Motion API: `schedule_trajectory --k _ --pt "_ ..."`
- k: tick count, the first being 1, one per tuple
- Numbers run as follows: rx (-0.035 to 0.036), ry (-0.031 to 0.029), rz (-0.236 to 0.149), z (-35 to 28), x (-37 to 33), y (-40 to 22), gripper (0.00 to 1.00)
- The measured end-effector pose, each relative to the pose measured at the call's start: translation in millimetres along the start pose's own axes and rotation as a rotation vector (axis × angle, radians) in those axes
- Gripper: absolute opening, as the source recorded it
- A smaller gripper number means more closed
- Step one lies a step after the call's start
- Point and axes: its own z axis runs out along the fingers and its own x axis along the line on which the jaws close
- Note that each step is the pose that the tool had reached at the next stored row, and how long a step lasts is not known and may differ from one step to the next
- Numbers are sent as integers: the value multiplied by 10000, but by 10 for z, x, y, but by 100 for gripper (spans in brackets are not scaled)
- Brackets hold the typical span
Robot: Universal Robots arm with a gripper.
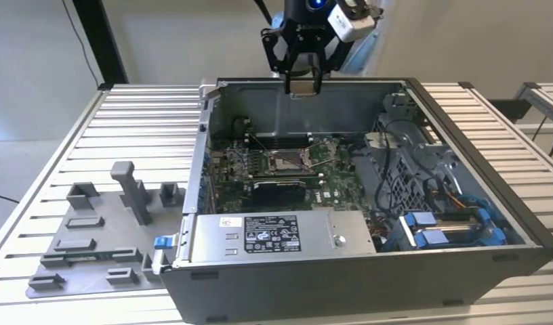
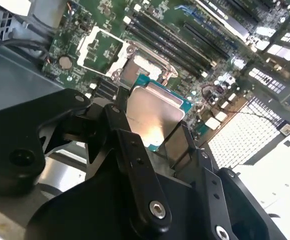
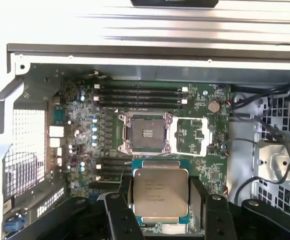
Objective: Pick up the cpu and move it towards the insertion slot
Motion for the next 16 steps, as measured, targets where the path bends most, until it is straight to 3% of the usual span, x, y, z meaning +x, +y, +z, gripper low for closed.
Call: schedule_trajectory --k 8,16 --pt "0 -3 0 28 34 126 0" --pt "1 -2 0 29 34 140 0"
